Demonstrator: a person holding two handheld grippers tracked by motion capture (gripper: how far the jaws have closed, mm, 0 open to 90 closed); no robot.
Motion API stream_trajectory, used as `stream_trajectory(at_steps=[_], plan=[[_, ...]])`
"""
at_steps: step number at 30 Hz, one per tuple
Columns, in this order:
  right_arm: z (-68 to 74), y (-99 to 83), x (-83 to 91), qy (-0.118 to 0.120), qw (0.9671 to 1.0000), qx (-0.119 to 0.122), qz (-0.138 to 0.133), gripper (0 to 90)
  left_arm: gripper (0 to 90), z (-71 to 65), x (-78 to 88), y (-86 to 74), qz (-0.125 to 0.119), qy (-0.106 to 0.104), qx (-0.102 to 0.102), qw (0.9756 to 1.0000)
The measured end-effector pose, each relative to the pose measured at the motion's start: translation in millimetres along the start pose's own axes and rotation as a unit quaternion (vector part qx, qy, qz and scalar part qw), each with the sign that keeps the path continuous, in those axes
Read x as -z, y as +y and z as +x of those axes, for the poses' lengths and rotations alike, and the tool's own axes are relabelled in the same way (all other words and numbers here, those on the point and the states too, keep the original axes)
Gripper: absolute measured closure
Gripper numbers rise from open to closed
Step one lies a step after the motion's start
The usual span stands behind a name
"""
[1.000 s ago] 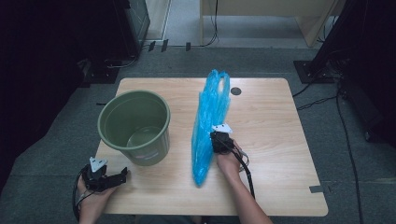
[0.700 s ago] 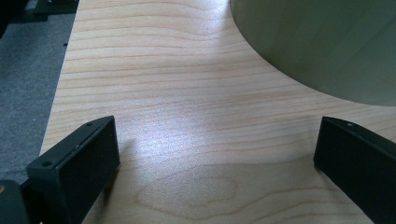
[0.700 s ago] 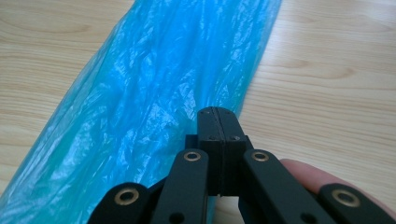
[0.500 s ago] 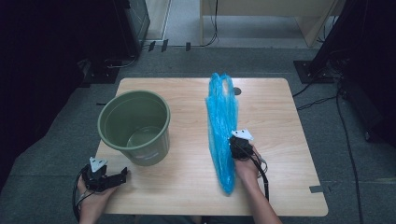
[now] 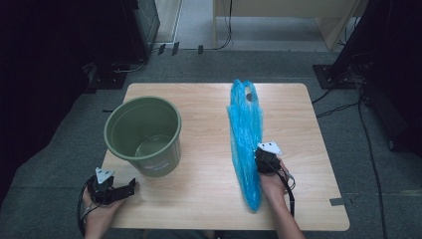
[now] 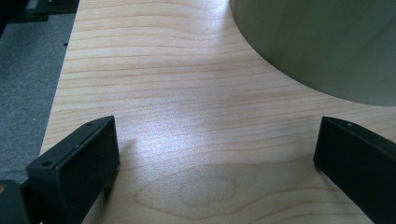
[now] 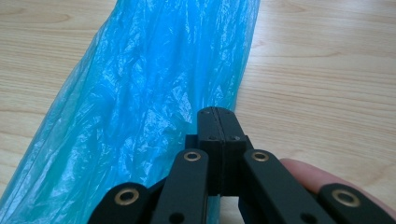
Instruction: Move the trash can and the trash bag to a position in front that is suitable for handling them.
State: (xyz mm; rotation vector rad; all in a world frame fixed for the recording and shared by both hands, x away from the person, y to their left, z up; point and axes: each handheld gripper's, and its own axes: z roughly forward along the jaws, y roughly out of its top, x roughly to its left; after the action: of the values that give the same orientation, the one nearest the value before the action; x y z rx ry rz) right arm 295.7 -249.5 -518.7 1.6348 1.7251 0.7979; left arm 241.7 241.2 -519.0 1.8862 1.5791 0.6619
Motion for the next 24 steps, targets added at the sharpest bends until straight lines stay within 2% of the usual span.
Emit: stream_trajectory(at_steps=[9, 24], plan=[[-20.7, -7.1, 6.0, -0.018, 0.9998, -0.01, 0.0, 90.0, 0.0, 0.1, 0.0, 0.0, 0.0, 0.0, 0.0, 1.0], [-69.7, -19.8, 18.2, -0.058, 0.9975, -0.041, 0.003, 90.0, 0.0, 0.0, 0.0, 0.0, 0.0, 0.0, 0.0, 1.0]])
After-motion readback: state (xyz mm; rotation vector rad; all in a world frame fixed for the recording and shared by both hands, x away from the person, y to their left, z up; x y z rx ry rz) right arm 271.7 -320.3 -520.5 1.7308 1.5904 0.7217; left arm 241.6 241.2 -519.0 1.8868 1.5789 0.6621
